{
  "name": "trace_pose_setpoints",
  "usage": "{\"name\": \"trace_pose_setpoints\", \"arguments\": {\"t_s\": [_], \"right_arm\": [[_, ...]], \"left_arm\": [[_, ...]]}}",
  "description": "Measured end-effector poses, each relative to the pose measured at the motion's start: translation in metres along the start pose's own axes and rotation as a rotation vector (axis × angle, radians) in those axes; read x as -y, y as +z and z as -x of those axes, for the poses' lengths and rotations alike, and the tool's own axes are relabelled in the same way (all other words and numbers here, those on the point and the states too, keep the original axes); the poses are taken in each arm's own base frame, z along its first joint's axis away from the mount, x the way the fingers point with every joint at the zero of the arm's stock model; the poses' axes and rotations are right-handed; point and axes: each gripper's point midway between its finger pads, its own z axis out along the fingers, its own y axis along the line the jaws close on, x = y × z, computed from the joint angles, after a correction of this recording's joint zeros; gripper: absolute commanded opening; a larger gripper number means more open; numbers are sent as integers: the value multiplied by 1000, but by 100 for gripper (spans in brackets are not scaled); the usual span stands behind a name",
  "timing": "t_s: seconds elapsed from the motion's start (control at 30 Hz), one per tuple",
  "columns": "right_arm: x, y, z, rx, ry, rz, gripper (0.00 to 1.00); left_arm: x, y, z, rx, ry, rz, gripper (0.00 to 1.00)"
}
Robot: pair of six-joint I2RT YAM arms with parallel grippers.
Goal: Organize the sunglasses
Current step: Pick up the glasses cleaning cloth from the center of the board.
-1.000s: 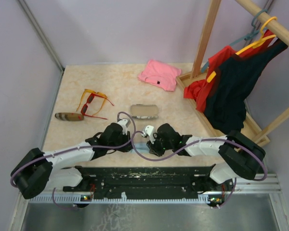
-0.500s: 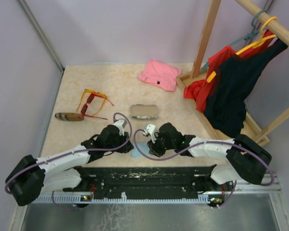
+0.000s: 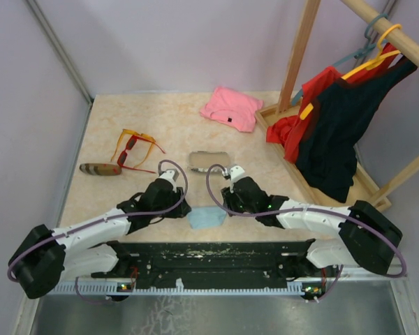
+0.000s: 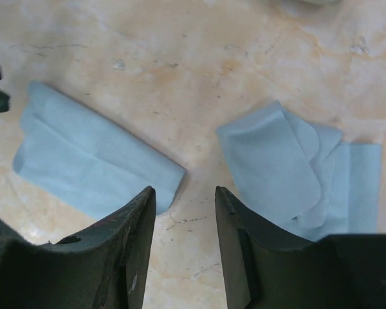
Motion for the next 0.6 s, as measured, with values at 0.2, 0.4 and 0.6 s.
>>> {"name": "trace_pose_setpoints", "arguments": {"t_s": [0.2, 0.4, 0.6], "right_arm": [[13, 7, -14, -45, 90, -95, 43], [16, 8, -15, -42, 127, -120, 43], [17, 9, -15, -39, 146, -127, 43]], "left_arm": [[0, 4, -11, -52, -8, -3, 45], [3, 9, -18, -84, -8, -22, 42], [3, 14, -24, -108, -8, -24, 39]]}}
